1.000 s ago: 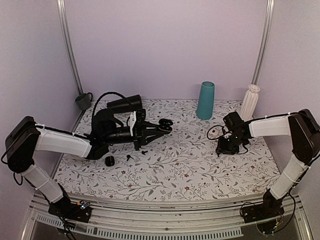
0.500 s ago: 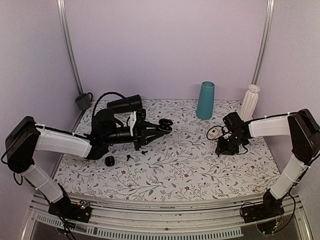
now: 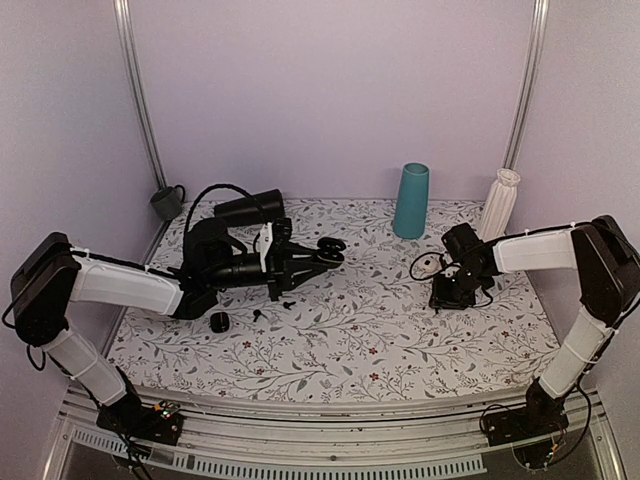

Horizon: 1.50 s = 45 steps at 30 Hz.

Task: Insert the wireless bluetooth earbuds into the charging case
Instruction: Pick up the right earbud from the center of the board.

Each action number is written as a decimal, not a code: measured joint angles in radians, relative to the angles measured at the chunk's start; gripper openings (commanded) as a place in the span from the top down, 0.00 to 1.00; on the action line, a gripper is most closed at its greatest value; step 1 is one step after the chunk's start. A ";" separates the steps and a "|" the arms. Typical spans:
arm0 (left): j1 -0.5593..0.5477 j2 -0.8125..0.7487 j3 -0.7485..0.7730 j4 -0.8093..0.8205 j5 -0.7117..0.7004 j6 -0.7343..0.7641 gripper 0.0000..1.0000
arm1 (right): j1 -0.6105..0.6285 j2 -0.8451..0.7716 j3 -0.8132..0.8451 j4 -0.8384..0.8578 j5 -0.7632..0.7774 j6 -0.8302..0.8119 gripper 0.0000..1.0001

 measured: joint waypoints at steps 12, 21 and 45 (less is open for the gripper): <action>0.000 0.000 -0.002 0.000 0.000 0.000 1.00 | 0.032 0.034 0.046 -0.053 0.070 -0.003 0.73; 0.000 0.000 -0.007 0.000 0.000 0.000 1.00 | 0.058 0.056 0.089 -0.092 0.114 -0.003 0.74; 0.000 0.000 -0.011 0.000 0.000 0.000 1.00 | 0.064 0.090 0.109 -0.109 0.130 -0.003 0.75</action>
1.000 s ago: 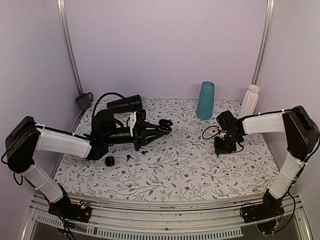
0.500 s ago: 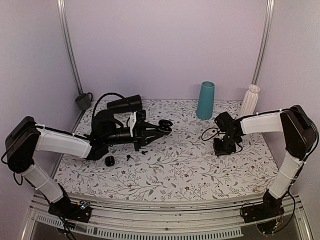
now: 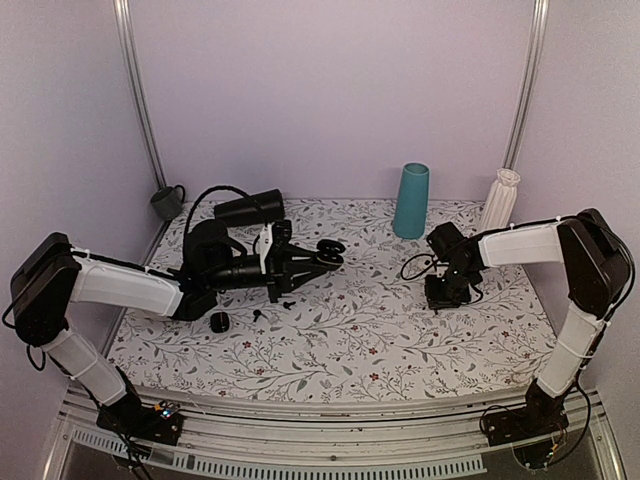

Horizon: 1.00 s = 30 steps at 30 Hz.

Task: Insert the wireless bluetooth earbuds into the charging case
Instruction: Pick up the right earbud from the center of the board.

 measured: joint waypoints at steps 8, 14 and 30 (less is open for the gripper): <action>0.000 0.000 0.000 0.000 0.000 0.000 1.00 | 0.000 0.010 0.013 0.000 0.000 -0.002 0.78; 0.000 0.000 0.000 -0.001 0.000 0.000 1.00 | 0.001 0.011 0.014 -0.001 0.000 -0.008 0.77; 0.000 0.000 0.000 -0.005 0.000 0.000 1.00 | 0.010 0.014 0.015 -0.005 -0.001 -0.052 0.76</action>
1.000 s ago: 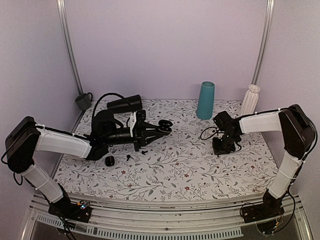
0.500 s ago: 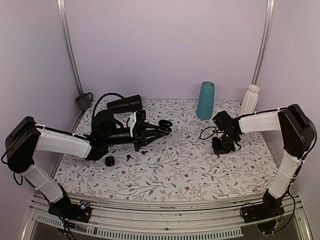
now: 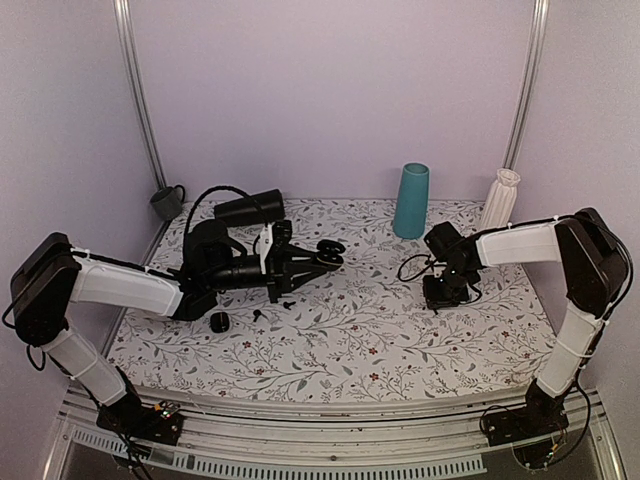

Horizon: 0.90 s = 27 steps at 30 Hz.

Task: Insert the wireless bluetooth earbuds into the charging case
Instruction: Pick up the right earbud from the center of the board.

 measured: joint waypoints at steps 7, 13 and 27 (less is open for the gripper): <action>0.000 0.000 0.000 0.000 0.000 0.000 1.00 | 0.005 0.007 0.010 -0.013 0.000 -0.010 0.78; 0.000 0.000 0.000 0.000 0.000 -0.001 1.00 | 0.005 0.008 0.011 -0.015 0.000 -0.021 0.85; 0.013 0.000 0.006 0.003 0.048 -0.066 1.00 | 0.007 -0.007 0.009 0.019 -0.091 -0.018 0.88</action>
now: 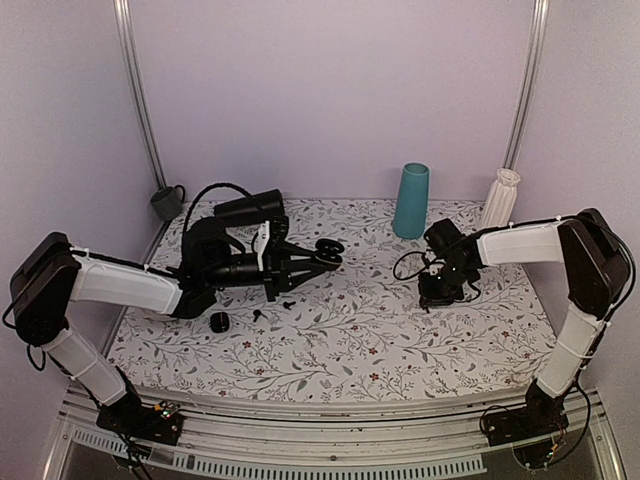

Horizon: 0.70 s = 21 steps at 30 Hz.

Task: Insert the wireless bluetooth earbuds into the charging case
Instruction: Pick up the right earbud from the center of the board.

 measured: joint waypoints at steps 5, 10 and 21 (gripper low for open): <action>0.023 0.000 0.000 0.029 0.028 -0.059 1.00 | 0.003 -0.079 0.000 0.045 -0.045 0.007 0.89; 0.055 0.006 0.003 0.062 0.099 -0.109 1.00 | 0.003 -0.172 0.000 0.108 -0.095 0.010 0.90; 0.123 0.100 0.040 0.274 0.266 -0.379 1.00 | 0.031 -0.386 0.026 0.271 -0.272 0.008 0.89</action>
